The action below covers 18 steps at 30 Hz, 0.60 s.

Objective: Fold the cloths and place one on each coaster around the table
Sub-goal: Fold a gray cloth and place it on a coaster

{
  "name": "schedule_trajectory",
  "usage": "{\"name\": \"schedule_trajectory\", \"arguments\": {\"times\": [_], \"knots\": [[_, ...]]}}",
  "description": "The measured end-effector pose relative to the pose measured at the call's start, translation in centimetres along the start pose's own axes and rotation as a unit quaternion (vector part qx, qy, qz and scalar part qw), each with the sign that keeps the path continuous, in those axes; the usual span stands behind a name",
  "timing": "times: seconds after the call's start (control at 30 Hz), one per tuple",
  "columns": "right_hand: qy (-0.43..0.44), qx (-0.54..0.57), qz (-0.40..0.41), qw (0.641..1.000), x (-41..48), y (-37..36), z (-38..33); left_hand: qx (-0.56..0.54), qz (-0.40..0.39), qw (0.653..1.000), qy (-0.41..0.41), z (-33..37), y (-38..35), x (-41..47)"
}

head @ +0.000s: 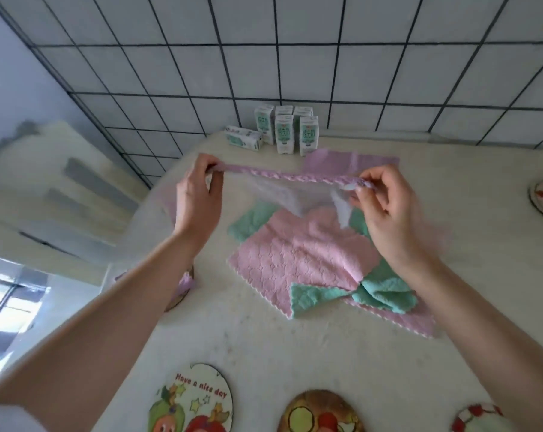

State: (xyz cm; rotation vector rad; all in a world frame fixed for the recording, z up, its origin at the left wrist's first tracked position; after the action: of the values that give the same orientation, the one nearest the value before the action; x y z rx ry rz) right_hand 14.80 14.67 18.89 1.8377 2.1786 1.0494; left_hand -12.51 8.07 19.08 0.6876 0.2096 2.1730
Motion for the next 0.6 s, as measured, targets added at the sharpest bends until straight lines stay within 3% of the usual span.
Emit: {"name": "schedule_trajectory", "arguments": {"times": [0.3, 0.4, 0.6], "knots": [[-0.017, -0.021, -0.072, 0.997, -9.7, -4.5, -1.5, 0.138, -0.084, 0.986, -0.040, -3.0, 11.3, -12.6], [-0.015, -0.053, -0.118, 0.991, -14.8, -5.4, -1.6, 0.131, -0.144, 0.979, -0.061, -4.8, 13.4, -18.2], [-0.069, -0.104, -0.188, 0.974, -25.1, -5.6, -1.5, 0.132, -0.189, 0.973, -0.012, -7.7, 16.7, -29.5]]}}
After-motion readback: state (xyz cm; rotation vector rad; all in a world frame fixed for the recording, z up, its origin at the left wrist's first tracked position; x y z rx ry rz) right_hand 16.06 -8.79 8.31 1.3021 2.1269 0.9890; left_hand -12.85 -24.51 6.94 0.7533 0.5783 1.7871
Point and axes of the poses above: each hand's wrist, its own x-axis towards the middle knuckle, its own y-axis out of the back of the hand, z = x × y, the point moved 2 cm from there along x, towards the middle knuckle, and after that the axes turned 15 degrees about -x, right-handed, at the moved point
